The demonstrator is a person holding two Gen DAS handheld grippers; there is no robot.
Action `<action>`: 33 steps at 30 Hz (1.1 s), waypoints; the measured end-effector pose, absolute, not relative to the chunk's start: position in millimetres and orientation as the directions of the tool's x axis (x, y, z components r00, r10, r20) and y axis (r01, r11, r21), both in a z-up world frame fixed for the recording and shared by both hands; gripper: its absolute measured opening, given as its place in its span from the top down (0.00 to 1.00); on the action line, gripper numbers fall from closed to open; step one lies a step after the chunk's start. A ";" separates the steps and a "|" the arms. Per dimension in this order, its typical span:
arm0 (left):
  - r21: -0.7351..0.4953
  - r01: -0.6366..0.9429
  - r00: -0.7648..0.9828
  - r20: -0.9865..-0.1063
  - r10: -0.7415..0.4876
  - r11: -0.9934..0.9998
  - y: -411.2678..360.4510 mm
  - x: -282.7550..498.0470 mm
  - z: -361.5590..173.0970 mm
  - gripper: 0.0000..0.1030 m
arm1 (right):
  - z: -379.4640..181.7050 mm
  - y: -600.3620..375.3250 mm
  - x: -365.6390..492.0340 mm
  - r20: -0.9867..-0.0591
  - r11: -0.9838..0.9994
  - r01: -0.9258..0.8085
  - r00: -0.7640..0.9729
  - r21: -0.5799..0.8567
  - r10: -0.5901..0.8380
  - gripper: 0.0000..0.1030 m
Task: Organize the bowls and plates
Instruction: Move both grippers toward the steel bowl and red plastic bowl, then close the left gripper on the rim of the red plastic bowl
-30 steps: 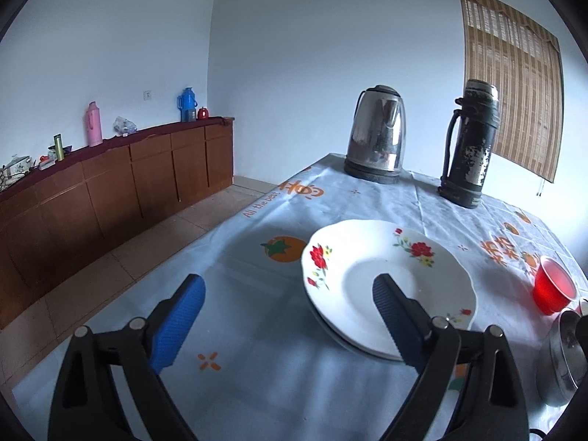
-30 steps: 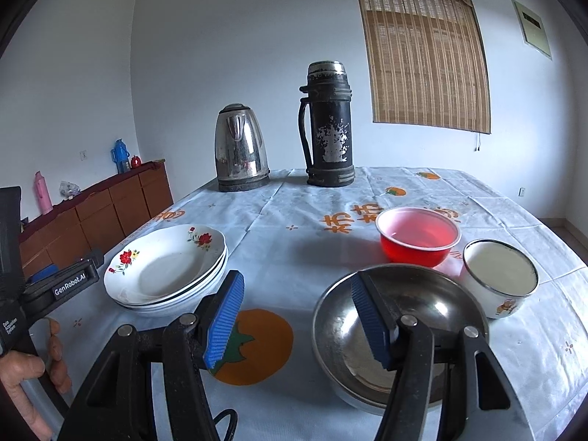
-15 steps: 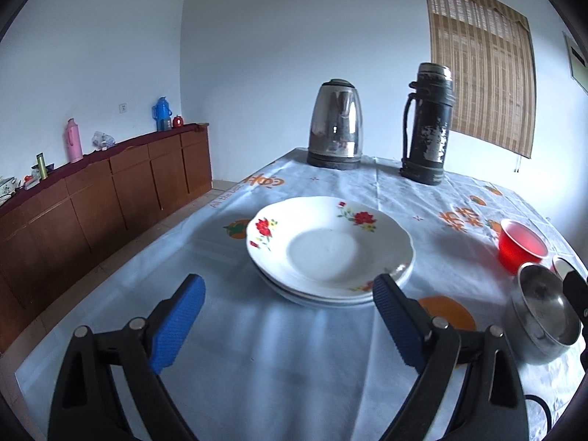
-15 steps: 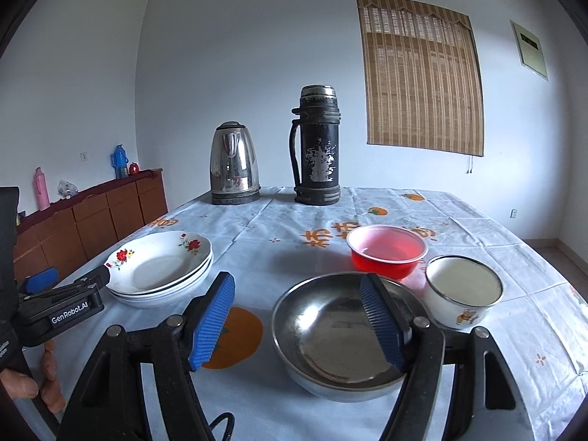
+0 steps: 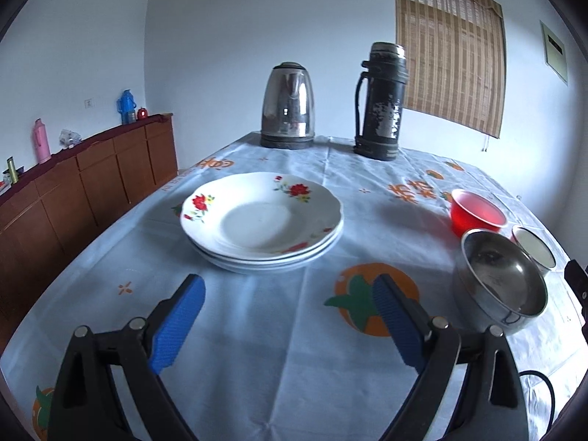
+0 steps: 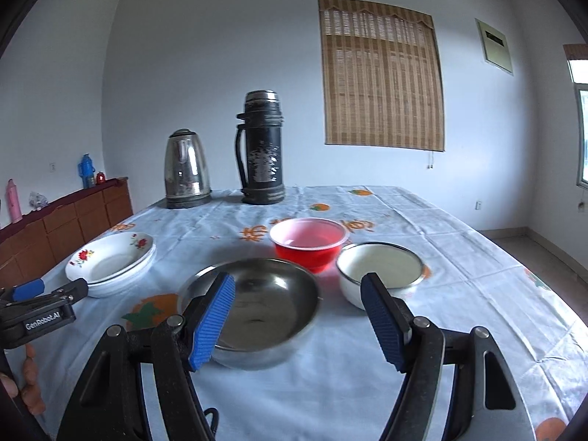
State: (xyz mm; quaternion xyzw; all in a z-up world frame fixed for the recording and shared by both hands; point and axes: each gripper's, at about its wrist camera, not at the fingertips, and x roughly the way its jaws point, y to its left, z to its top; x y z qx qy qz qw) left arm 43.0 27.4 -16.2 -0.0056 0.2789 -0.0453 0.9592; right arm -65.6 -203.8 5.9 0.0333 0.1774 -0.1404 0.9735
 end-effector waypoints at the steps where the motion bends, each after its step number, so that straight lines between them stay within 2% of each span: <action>1: -0.031 0.091 0.841 -0.533 -0.094 0.995 22.9 41.5 -16.4 0.09 | 6.0 -209.2 -68.5 -0.357 0.956 0.293 0.896 0.023 -0.265 0.29; 14: -0.020 0.194 0.814 -0.555 -0.173 0.981 -16.1 31.1 -17.3 0.10 | 7.2 -256.6 -94.1 -0.363 0.925 0.378 0.865 0.022 -0.345 0.29; 19: -0.008 0.255 0.797 -0.564 -0.215 0.967 -35.4 27.8 -17.5 0.20 | 5.5 -277.0 -96.5 -0.385 0.912 0.409 0.848 0.037 -0.365 0.30; 22: -0.010 0.299 0.782 -0.570 -0.251 0.954 -48.1 25.0 -15.2 0.20 | 5.1 -287.9 -99.3 -0.391 0.906 0.422 0.842 0.047 -0.372 0.30; 29: -0.027 0.363 0.766 -0.561 -0.315 0.931 -66.4 40.0 16.4 0.20 | 18.1 -307.0 -90.5 -0.400 0.911 0.408 0.846 0.057 -0.354 0.30; 33: -0.074 0.377 0.717 -0.607 -0.341 0.923 -74.0 70.0 34.0 0.20 | 35.5 -318.8 -68.2 -0.415 0.926 0.372 0.855 0.070 -0.312 0.30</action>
